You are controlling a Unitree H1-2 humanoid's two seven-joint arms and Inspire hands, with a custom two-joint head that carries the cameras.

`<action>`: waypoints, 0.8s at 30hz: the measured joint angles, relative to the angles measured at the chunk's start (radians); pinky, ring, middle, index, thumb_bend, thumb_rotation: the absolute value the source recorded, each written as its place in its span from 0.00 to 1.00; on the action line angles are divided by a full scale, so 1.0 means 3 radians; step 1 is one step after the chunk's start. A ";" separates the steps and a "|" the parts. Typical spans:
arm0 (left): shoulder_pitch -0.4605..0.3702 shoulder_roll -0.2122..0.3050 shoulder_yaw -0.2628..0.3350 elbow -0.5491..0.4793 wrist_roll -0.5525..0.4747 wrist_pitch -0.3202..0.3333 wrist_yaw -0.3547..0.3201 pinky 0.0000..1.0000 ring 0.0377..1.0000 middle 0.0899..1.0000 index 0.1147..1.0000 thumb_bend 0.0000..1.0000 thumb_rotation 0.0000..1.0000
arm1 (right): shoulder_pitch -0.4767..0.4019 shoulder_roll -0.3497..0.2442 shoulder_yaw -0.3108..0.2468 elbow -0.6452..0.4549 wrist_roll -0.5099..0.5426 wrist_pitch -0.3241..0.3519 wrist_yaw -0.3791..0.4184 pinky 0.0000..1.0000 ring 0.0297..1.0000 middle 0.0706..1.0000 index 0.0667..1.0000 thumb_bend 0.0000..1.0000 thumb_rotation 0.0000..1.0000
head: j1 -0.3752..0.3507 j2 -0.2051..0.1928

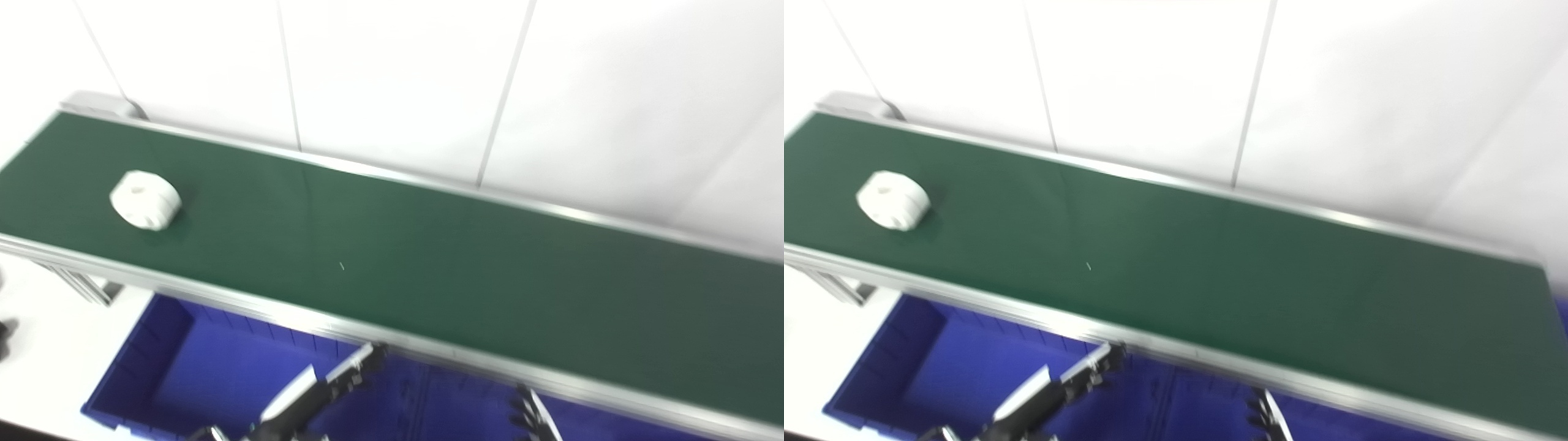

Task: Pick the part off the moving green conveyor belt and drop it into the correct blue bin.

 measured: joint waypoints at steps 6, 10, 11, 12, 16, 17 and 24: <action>-0.0042 0.0009 -0.0045 0.0030 -0.0001 0.0000 0.0110 0.83 0.92 0.96 0.96 0.80 0.52 | 0.0001 0.0001 -0.0001 -0.0001 -0.0012 0.0005 0.0013 0.81 0.89 0.93 0.95 0.80 0.42 | -0.0066 -0.0036; -0.0051 0.0012 -0.0084 0.0041 -0.0004 0.0000 0.0124 0.82 0.91 0.96 0.95 0.81 0.53 | -0.0008 0.0002 -0.0001 0.0005 -0.0012 0.0004 0.0014 0.80 0.89 0.93 0.95 0.79 0.41 | -0.0077 -0.0051; -0.0053 0.0012 -0.0095 0.0045 -0.0003 0.0000 0.0143 0.82 0.91 0.96 0.95 0.81 0.53 | -0.0013 0.0002 -0.0001 0.0009 -0.0012 0.0004 0.0014 0.80 0.89 0.93 0.95 0.79 0.41 | -0.0087 -0.0056; -0.0054 0.0013 -0.0105 0.0048 0.0001 0.0000 0.0172 0.82 0.91 0.96 0.95 0.81 0.53 | -0.0017 0.0003 -0.0001 0.0016 -0.0012 0.0004 0.0014 0.80 0.88 0.92 0.95 0.79 0.41 | -0.0087 -0.0061; -0.0058 0.0032 -0.0134 0.0042 0.0001 0.0000 0.0252 0.84 0.91 0.95 0.94 0.81 0.53 | -0.0033 0.0003 0.0001 0.0076 -0.0014 0.0003 0.0013 0.78 0.87 0.91 0.95 0.79 0.40 | -0.0122 -0.0067; -0.0056 0.0040 -0.0138 0.0023 0.0003 0.0000 0.0266 0.83 0.91 0.95 0.94 0.82 0.54 | -0.0033 0.0003 0.0000 0.0080 -0.0014 0.0003 0.0013 0.78 0.87 0.91 0.95 0.79 0.41 | -0.0148 -0.0061; -0.0037 0.0116 -0.0050 -0.0294 -0.0002 -0.0004 0.0340 0.84 0.91 0.94 0.94 0.84 0.56 | -0.0070 0.0008 -0.0001 0.0180 -0.0009 -0.0058 -0.0025 0.72 0.82 0.87 0.93 0.79 0.39 | -0.0184 -0.0036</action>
